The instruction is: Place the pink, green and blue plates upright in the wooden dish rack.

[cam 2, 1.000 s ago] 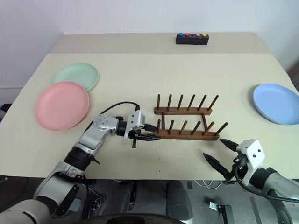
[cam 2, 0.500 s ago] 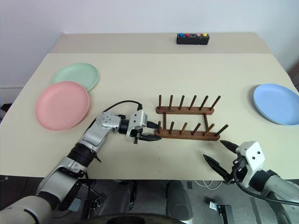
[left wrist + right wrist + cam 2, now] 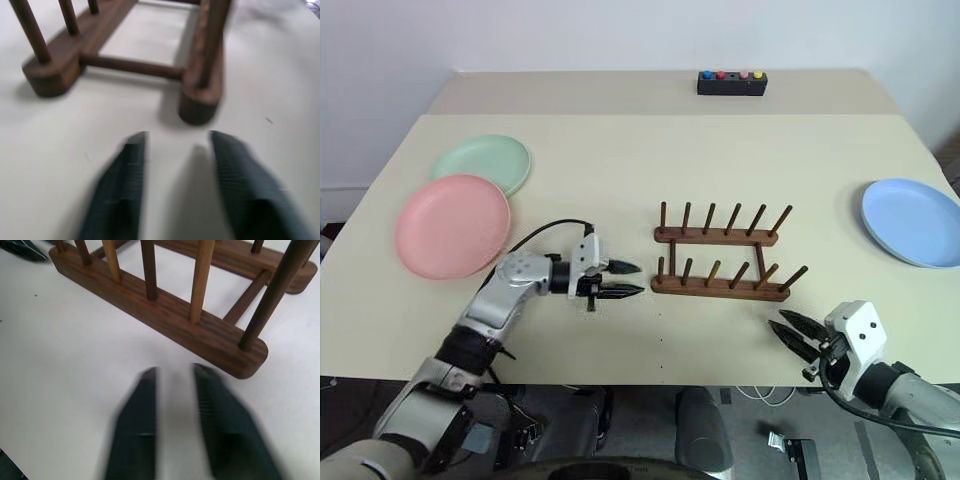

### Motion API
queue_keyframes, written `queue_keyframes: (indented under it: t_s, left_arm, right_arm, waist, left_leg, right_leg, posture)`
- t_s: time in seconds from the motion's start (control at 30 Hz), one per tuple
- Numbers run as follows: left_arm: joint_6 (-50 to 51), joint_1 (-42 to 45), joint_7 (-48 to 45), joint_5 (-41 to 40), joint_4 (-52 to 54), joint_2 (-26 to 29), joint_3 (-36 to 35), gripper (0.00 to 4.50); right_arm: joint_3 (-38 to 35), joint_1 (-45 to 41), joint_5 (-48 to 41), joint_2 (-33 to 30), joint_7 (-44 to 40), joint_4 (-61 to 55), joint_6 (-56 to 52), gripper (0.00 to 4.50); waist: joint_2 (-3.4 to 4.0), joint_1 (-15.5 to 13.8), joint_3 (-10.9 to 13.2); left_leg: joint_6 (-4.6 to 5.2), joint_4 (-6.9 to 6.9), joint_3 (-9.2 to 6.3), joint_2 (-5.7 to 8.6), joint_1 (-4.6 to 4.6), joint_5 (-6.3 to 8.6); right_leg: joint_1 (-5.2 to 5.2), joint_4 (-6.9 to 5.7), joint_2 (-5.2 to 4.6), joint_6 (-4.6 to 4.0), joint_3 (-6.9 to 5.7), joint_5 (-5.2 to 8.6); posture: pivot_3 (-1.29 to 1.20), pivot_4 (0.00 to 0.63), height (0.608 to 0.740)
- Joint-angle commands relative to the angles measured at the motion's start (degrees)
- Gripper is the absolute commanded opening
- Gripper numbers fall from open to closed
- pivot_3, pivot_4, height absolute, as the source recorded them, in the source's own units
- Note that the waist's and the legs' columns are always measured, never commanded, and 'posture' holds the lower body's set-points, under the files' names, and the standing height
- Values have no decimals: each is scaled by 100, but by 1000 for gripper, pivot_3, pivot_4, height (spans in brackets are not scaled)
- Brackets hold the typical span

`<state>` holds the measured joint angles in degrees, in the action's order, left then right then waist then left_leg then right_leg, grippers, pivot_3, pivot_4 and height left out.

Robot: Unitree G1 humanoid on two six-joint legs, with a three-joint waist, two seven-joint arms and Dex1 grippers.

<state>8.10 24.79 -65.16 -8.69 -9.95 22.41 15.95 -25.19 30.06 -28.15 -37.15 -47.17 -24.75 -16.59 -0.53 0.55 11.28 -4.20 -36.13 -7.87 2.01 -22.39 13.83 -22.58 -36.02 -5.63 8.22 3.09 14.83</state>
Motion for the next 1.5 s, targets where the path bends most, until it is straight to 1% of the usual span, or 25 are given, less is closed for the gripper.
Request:
queue_keyframes:
  t_s: [0.03, 0.13, 0.2, 0.3, 0.4, 0.53, 0.77, 1.27, 1.5]
  left_arm:
    - [333, -141, -182, -316, 716, 134, -13, 28]
    - [588, -256, -229, -376, 1104, 208, 126, 28]
    - [678, -254, -202, -374, 1182, 191, 181, 28]
    - [748, -257, -124, -242, 1286, 82, 445, 28]
    - [722, -202, 37, -96, 1208, 2, 584, 28]
    - [534, -31, 424, 189, 865, -235, 691, 28]
    - [337, 27, 814, 254, 653, -469, 558, 28]
    - [-136, 235, 1391, 446, 27, -515, 324, 28]
    - [-301, 326, 1515, 491, -208, -569, 288, 28]
  right_arm:
    - [-44, -68, 96, -89, 5, -26, 34, 0]
    - [41, -152, 285, -134, 70, 16, 6, 0]
    - [75, -204, 337, -145, 59, 47, -9, 0]
    - [211, -314, 544, -213, 104, 165, -43, 0]
    - [311, -442, 703, -228, 159, 289, -3, 0]
    - [565, -860, 1072, -246, 378, 641, 55, 0]
    - [840, -1382, 1440, -227, 504, 1102, 263, 0]
    - [1268, -2264, 1793, -140, 644, 1748, 669, 0]
    - [1333, -2391, 1857, -118, 728, 1854, 810, 0]
  waist:
    - [0, -6, 0]
    - [0, 2, 0]
    - [0, 4, 0]
    - [0, 3, 0]
    - [0, 3, 0]
    - [0, 15, 0]
    - [-2, 16, -1]
    - [-3, 31, -2]
    - [-3, 28, -2]
  left_leg:
    - [0, -2, 0, 0, 0, 0]
    - [0, 0, 0, 0, 0, 0]
    - [0, 0, 0, 0, 1, 0]
    - [0, -1, 1, 0, 1, 0]
    - [0, -2, 1, 0, 0, 0]
    - [0, -2, 2, 0, 2, 0]
    - [0, -3, 2, 0, 4, 0]
    - [0, -4, 2, 0, 8, 0]
    - [0, -4, 2, 1, 8, 0]
  right_leg:
    - [2, 0, 0, -1, 0, 1]
    - [2, 1, -1, -3, 0, 1]
    - [1, 0, -1, -3, 0, 1]
    - [2, 1, 0, -3, 0, 1]
    - [2, 1, 0, -3, 0, 1]
    - [2, 0, 0, -3, 0, 1]
    - [4, 0, 0, 2, 0, -3]
    - [6, -1, 0, 12, 0, -11]
    - [6, -2, 0, 13, 0, -12]
  posture:
    - [0, 150, 740]
    - [0, 150, 740]
    - [0, 150, 740]
    - [0, 150, 740]
    - [0, 150, 740]
    - [0, 150, 740]
    - [0, 150, 740]
    - [0, 150, 740]
    - [0, 150, 740]
